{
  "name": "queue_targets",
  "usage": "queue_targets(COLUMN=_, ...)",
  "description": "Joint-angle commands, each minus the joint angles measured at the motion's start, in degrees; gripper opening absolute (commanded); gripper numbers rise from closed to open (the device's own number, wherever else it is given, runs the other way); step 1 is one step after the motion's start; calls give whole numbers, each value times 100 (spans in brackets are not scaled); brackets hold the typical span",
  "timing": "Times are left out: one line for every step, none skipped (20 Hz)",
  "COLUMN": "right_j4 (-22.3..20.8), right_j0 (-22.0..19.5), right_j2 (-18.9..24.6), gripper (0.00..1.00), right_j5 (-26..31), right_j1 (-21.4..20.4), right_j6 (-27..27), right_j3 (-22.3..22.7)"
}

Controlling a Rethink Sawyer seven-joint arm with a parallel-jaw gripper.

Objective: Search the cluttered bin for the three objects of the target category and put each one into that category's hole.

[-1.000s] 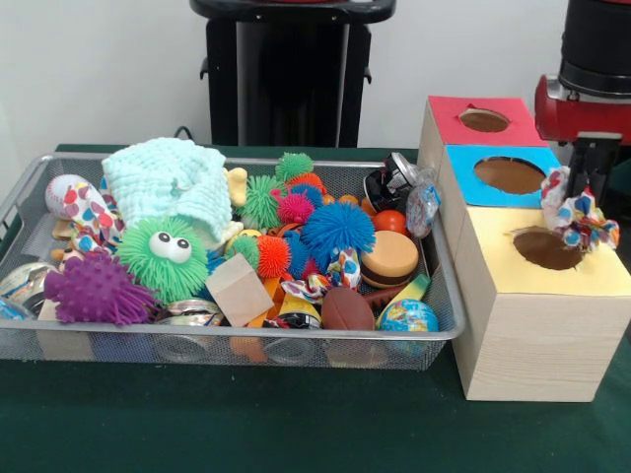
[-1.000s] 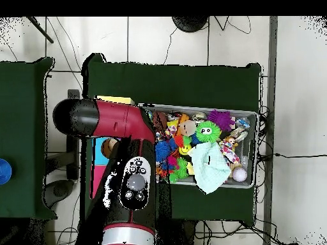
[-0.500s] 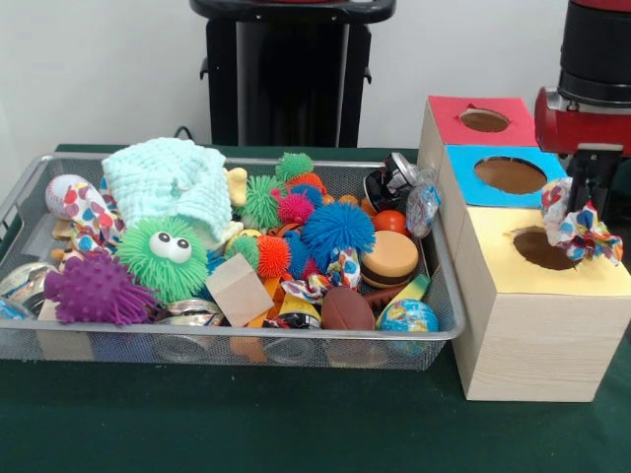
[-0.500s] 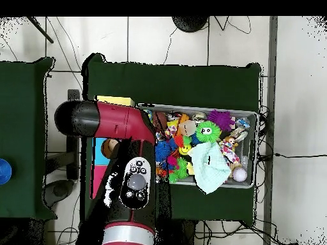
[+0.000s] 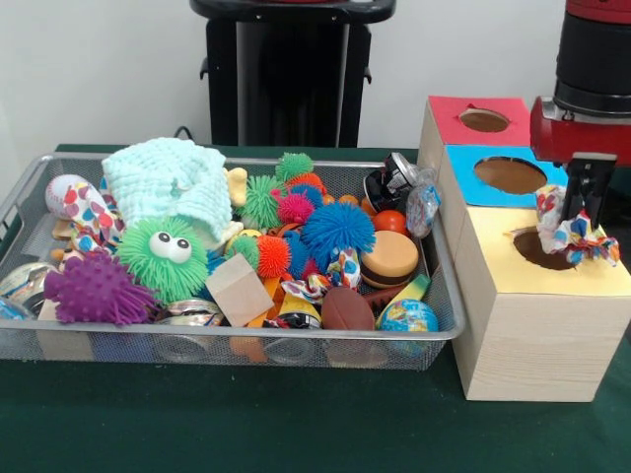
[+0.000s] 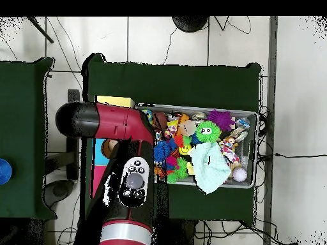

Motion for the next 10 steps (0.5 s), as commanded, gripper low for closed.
queue_targets(right_j4=-248, right_j0=24, right_j2=87, gripper=0, right_j5=-557, right_j1=398, right_j6=1046, right_j3=279)
queue_targets(right_j4=-305, right_j0=51, right_j2=16, gripper=0, right_j5=-565, right_j1=420, right_j6=1021, right_j3=243)
queue_targets(right_j4=-335, right_j0=55, right_j2=-14, gripper=0, right_j5=-542, right_j1=432, right_j6=990, right_j3=217)
queue_targets(right_j4=-360, right_j0=61, right_j2=-45, gripper=0, right_j5=-542, right_j1=439, right_j6=963, right_j3=198)
queue_targets(right_j4=-368, right_j0=52, right_j2=-51, gripper=0, right_j5=-545, right_j1=444, right_j6=930, right_j3=195)
queue_targets(right_j4=-375, right_j0=43, right_j2=-57, gripper=0, right_j5=-549, right_j1=448, right_j6=898, right_j3=191)
queue_targets(right_j4=-371, right_j0=28, right_j2=-50, gripper=0, right_j5=-596, right_j1=452, right_j6=886, right_j3=200)
queue_targets(right_j4=-374, right_j0=14, right_j2=-50, gripper=0, right_j5=-595, right_j1=456, right_j6=849, right_j3=195)
queue_targets(right_j4=-374, right_j0=9, right_j2=-59, gripper=0, right_j5=-603, right_j1=462, right_j6=839, right_j3=194)
queue_targets(right_j4=-374, right_j0=-2, right_j2=-54, gripper=0, right_j5=-651, right_j1=460, right_j6=821, right_j3=203)
